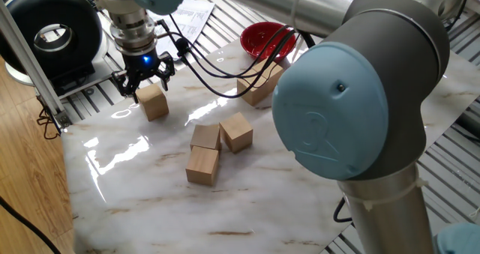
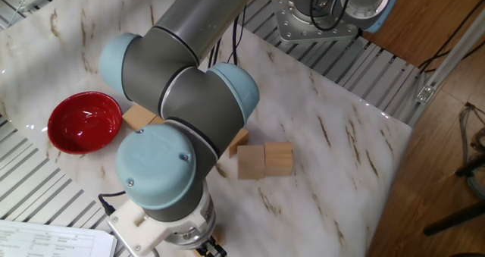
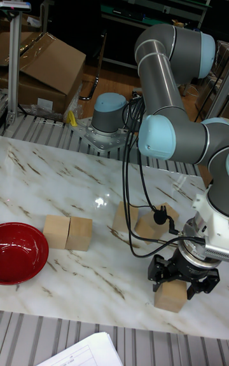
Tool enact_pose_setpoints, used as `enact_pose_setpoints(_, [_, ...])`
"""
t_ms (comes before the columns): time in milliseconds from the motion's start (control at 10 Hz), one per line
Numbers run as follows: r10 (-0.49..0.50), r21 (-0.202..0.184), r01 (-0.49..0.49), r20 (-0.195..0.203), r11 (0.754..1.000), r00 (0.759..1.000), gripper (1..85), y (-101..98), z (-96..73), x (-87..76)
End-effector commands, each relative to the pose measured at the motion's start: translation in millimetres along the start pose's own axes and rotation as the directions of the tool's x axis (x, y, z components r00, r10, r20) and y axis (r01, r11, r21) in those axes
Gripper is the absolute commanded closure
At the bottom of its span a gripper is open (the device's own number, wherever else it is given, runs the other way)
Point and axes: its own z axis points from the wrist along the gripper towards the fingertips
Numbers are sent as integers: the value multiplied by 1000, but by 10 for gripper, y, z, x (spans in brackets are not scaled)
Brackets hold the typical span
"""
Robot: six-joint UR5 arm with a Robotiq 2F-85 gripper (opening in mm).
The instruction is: Stack the blocks into a pyramid shape
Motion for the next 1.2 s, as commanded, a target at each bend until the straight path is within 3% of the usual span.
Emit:
enact_pose_setpoints(0, [9,-10,-9,7,1000,1000,177,19,26,-27])
enact_pose_setpoints(100, [34,-5,-34,35,999,999,273,5,33,-100])
enact_pose_setpoints(300, [66,-9,-66,33,998,997,380,29,26,-90])
enact_pose_setpoints(500, [80,-7,-80,22,997,997,410,99,-17,-42])
enact_pose_setpoints(1000, [71,4,-71,23,997,997,433,39,-26,-49])
enact_pose_setpoints(1100, [83,4,-83,17,997,996,480,41,-27,-35])
